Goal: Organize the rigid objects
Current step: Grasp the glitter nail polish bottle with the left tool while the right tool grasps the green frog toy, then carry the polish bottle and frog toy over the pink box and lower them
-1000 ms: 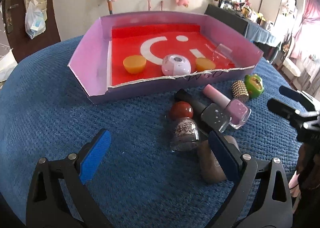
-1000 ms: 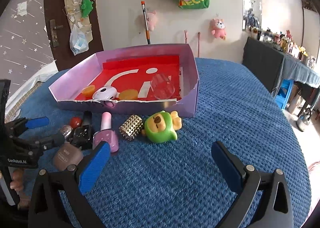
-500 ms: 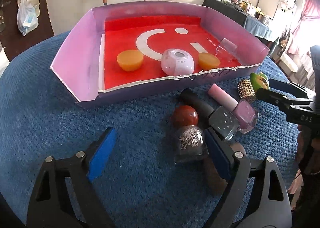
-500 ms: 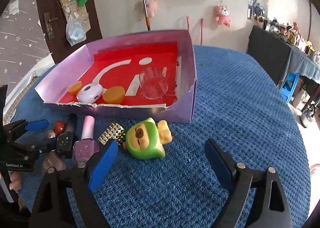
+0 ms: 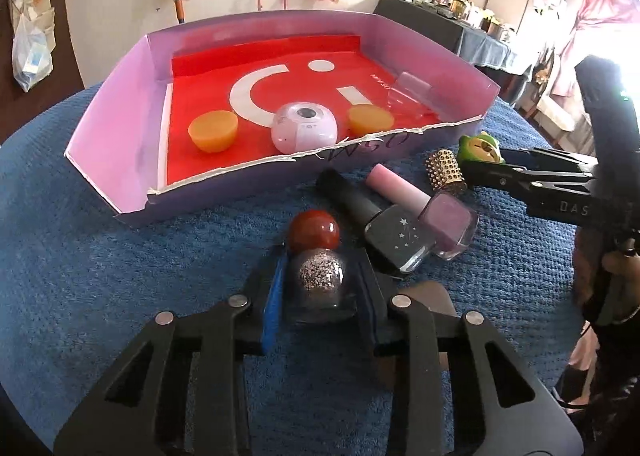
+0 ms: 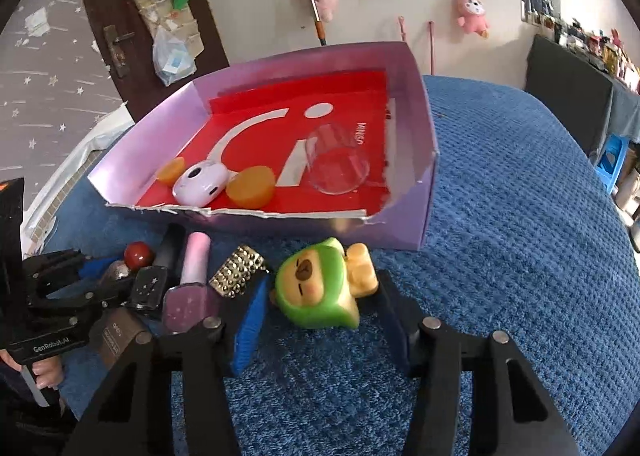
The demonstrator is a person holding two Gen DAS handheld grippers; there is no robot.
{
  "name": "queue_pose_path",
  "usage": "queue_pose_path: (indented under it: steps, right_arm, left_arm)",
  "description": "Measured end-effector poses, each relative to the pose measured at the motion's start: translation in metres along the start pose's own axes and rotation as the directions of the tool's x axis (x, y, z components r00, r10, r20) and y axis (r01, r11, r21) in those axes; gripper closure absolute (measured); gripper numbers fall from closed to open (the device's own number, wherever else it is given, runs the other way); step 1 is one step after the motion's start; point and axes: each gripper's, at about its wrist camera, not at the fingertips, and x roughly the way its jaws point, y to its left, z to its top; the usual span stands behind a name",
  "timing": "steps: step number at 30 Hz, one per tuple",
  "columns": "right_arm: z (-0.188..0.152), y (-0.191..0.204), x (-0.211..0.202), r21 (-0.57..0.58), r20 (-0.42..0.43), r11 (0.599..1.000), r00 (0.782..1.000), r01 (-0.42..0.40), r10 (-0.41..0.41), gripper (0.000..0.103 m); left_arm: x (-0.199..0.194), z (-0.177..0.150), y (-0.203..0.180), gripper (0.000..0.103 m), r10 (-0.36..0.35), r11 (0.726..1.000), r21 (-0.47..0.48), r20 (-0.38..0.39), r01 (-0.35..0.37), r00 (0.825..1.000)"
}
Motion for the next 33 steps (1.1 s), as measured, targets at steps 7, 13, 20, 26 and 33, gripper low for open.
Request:
queue_pose_path:
  steps: [7,13,20,26,33]
  right_arm:
    - [-0.003,0.015,-0.018,-0.032,0.057,0.999,0.998,-0.006,0.008,0.047]
    - [-0.005,0.026,-0.039,-0.047,0.102,0.998,0.994,-0.029,0.033,0.047]
    - [-0.009,0.029,-0.044,-0.047,0.103,0.998,0.994,-0.042,0.046,0.047]
    - [-0.014,0.03,-0.045,-0.044,0.095,0.998,0.994,-0.048,0.052,0.047]
    - [-0.018,0.032,-0.047,-0.046,0.091,0.997,0.994,-0.055,0.059,0.047]
  left_arm:
    - [-0.013,0.005,0.001,0.074,-0.015,1.0,-0.015,0.03,0.015,0.999]
    - [-0.022,0.008,0.0,0.074,-0.016,1.0,-0.008,0.051,0.016,0.999]
    - [-0.02,0.001,0.002,0.074,-0.017,1.0,-0.01,0.04,0.018,0.999]
    - [-0.017,-0.004,0.002,0.074,-0.016,1.0,-0.008,0.02,0.016,1.0]
    - [-0.016,-0.009,0.002,0.074,-0.015,1.0,-0.007,0.014,0.015,1.0]
